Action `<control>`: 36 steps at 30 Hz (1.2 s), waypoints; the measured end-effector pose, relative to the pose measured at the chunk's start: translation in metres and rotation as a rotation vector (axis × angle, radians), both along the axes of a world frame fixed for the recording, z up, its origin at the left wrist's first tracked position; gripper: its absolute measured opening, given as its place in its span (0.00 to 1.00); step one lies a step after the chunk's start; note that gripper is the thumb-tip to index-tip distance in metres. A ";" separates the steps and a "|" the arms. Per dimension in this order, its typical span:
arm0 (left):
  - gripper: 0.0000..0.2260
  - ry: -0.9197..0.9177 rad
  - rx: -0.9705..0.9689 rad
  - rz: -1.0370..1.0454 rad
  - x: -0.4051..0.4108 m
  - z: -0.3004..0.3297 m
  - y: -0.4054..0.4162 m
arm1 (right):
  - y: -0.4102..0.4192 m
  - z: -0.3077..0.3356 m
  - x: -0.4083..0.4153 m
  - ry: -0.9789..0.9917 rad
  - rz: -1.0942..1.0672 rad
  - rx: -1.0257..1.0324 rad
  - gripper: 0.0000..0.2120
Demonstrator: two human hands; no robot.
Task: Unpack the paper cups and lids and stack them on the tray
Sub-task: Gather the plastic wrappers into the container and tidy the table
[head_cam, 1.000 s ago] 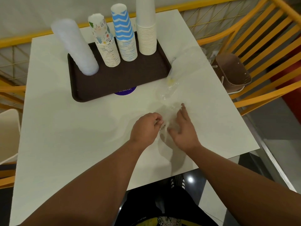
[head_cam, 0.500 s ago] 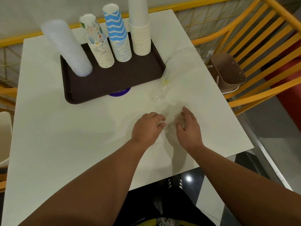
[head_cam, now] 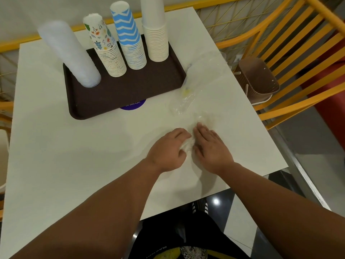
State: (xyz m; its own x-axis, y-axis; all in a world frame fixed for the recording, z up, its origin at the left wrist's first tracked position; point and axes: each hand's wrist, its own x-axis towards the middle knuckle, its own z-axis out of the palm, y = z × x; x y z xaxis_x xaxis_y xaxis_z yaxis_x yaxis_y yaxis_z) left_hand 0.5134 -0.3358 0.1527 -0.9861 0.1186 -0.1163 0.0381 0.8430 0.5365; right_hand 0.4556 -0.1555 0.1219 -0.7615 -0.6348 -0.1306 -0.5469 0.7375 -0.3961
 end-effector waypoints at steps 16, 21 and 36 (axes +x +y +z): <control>0.08 -0.009 0.325 0.188 -0.007 0.023 0.028 | 0.014 0.018 0.018 -0.196 -0.130 -0.258 0.17; 0.12 -0.045 0.303 0.635 -0.016 0.016 0.036 | -0.004 0.025 0.006 -0.222 -0.403 -0.304 0.15; 0.07 -0.567 0.639 0.914 -0.052 0.025 0.064 | 0.002 0.030 -0.027 -0.518 -0.585 -0.389 0.26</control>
State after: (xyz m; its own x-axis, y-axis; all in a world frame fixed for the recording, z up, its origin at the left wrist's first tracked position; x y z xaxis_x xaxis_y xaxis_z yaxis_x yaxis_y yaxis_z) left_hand 0.4612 -0.2719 0.1776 -0.5670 -0.3908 -0.7252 -0.7934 0.0225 0.6082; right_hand 0.4286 -0.1532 0.1521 -0.8840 -0.2316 -0.4061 0.1964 0.6044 -0.7721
